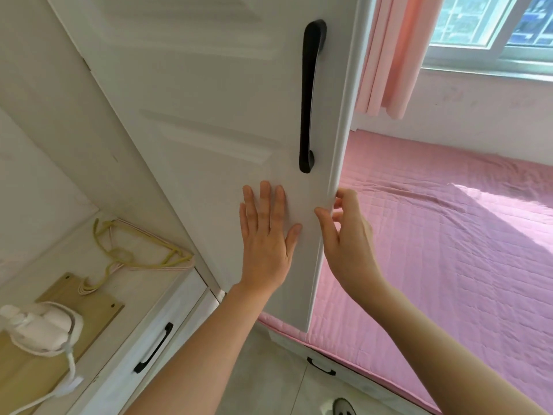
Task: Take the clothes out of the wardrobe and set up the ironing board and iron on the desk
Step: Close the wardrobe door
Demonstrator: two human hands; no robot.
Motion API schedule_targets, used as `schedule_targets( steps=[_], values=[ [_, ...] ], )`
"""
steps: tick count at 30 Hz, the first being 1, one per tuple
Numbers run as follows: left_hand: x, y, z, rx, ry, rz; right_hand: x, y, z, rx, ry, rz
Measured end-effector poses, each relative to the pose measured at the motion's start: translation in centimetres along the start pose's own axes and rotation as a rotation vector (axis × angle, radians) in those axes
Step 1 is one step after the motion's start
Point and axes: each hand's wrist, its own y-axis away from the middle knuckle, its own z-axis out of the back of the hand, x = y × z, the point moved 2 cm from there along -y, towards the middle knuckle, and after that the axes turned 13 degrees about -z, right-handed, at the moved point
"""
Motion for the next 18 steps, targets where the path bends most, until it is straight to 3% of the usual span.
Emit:
schedule_targets(
  steps=[18],
  values=[
    [0.0, -7.0, -6.3, -0.056, -0.296, 0.207, -3.4, -12.8, 0.8, 0.226, -0.129, 0.023]
  ],
)
